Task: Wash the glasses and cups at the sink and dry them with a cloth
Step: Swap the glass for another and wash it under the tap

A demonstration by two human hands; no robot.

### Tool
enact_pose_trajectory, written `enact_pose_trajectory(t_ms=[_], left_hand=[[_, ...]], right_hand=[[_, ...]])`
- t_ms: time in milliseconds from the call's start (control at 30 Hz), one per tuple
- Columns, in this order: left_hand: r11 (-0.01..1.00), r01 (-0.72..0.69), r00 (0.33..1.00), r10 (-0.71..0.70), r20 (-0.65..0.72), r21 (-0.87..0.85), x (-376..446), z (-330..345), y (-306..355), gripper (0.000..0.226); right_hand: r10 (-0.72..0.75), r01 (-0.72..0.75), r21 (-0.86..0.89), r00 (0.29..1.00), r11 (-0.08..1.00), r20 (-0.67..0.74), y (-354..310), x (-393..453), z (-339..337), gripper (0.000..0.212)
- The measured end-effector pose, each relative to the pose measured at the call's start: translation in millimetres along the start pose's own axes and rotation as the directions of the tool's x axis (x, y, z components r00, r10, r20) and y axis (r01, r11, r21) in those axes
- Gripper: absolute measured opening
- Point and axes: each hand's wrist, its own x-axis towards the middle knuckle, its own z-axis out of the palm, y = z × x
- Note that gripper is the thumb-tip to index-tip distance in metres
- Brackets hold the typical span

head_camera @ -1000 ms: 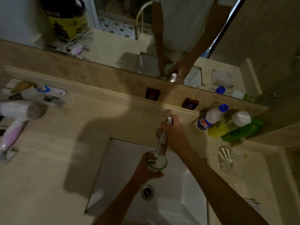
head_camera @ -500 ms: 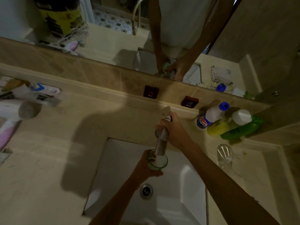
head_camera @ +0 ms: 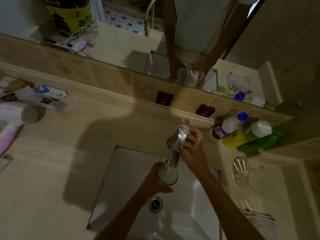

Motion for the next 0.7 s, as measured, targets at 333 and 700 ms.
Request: enact_pose_trajectory(t_ms=[333, 700], left_hand=[[0.996, -0.083, 0.996, 0.084, 0.029, -0.032, -2, 1, -10, 0.117], [0.702, 0.316, 0.949, -0.233, 0.214, -0.638, -18, -22, -13, 0.05]], right_hand=[[0.723, -0.743, 0.517, 0.623, 0.426, 0.299, 68, -88, 52, 0.066], [0.685, -0.704, 0.435, 0.69, 0.561, 0.233, 64, -71, 60, 0.03]])
